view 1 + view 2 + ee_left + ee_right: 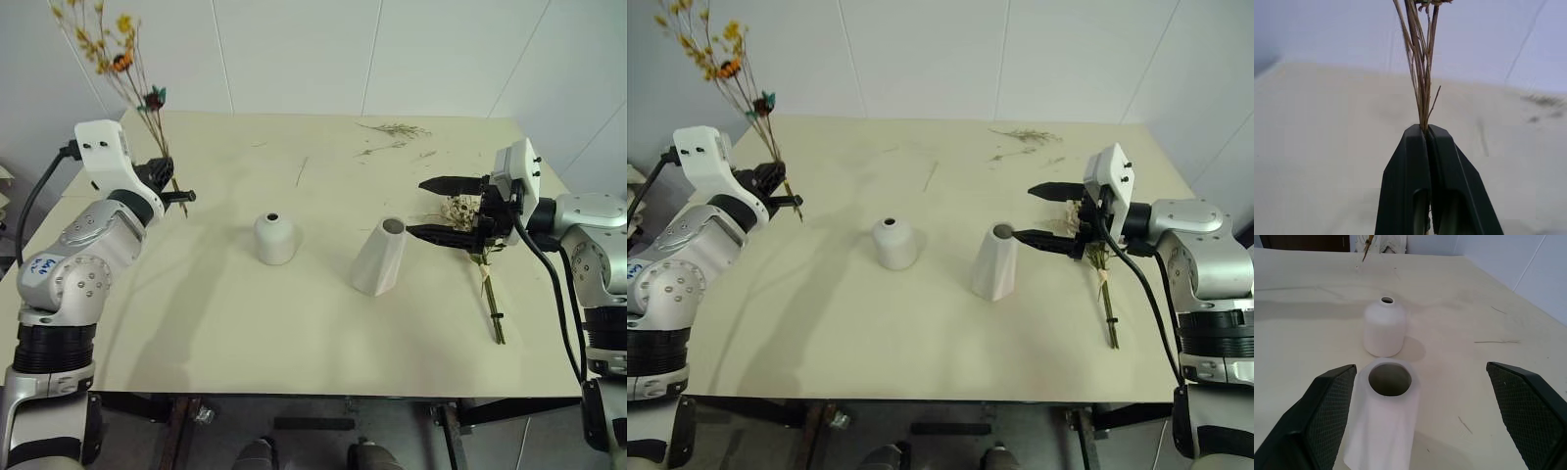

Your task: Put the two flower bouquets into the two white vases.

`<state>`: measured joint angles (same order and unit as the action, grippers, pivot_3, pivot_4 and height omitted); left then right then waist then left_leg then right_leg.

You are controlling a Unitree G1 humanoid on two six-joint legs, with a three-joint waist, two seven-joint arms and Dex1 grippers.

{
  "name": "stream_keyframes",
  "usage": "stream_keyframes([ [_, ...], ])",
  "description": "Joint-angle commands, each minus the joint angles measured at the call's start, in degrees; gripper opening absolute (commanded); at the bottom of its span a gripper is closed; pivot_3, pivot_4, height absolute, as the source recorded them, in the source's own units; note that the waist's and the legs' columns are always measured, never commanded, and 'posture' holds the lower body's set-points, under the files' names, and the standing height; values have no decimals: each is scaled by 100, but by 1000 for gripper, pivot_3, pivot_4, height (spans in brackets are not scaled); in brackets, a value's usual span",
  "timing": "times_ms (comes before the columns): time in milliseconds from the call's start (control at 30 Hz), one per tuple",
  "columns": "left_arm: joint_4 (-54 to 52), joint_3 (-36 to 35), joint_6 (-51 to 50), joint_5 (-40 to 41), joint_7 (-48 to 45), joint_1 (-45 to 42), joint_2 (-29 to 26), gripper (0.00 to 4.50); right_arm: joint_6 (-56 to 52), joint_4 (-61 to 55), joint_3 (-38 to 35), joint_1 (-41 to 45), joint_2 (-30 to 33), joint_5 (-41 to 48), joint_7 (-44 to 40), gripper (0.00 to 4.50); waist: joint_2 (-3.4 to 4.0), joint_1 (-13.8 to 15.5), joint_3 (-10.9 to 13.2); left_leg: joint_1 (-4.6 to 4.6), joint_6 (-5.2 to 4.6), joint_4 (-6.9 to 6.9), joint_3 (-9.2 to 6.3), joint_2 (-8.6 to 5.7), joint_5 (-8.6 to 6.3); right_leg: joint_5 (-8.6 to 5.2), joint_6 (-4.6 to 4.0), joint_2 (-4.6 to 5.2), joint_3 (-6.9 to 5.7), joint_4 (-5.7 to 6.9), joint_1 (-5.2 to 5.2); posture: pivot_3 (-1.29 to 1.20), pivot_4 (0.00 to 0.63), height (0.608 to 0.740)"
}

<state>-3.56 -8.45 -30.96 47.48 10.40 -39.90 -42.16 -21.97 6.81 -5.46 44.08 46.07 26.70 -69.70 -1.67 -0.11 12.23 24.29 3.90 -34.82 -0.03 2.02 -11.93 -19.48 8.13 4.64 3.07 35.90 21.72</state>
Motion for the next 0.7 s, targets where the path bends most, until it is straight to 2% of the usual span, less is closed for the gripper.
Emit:
stream_keyframes([
  [33,-40,-243,1064,-448,-1102,-317,324,32,-49,-336,-289,-61,64,184,127,4500,0,2,0,0,0,-3,1,0,0,1,2,0,1,1,0,0,150,740],
  [300,448,-492,1827,-516,-2888,-644,891,32,-83,-531,-422,-236,130,244,253,4500,0,-9,0,-3,-13,-18,13,3,-4,5,10,-1,12,9,-2,0,150,740],
  [367,575,-527,1882,-482,-3365,-717,906,32,-82,-582,-445,-278,139,255,290,4500,0,-13,0,-2,-19,-24,15,3,-5,7,13,-2,16,10,-2,0,150,740],
  [500,742,-529,1650,43,-5338,-576,764,32,-108,-726,-520,-413,156,297,398,4500,0,-12,0,-2,-23,-26,19,3,-6,9,16,-2,19,9,-2,0,150,740],
  [700,1917,-483,1769,-337,-6366,-1008,725,32,-133,-925,-622,-618,157,353,519,4500,0,-12,0,-4,-32,-29,20,4,-6,9,16,-3,19,15,-2,0,150,740],
])
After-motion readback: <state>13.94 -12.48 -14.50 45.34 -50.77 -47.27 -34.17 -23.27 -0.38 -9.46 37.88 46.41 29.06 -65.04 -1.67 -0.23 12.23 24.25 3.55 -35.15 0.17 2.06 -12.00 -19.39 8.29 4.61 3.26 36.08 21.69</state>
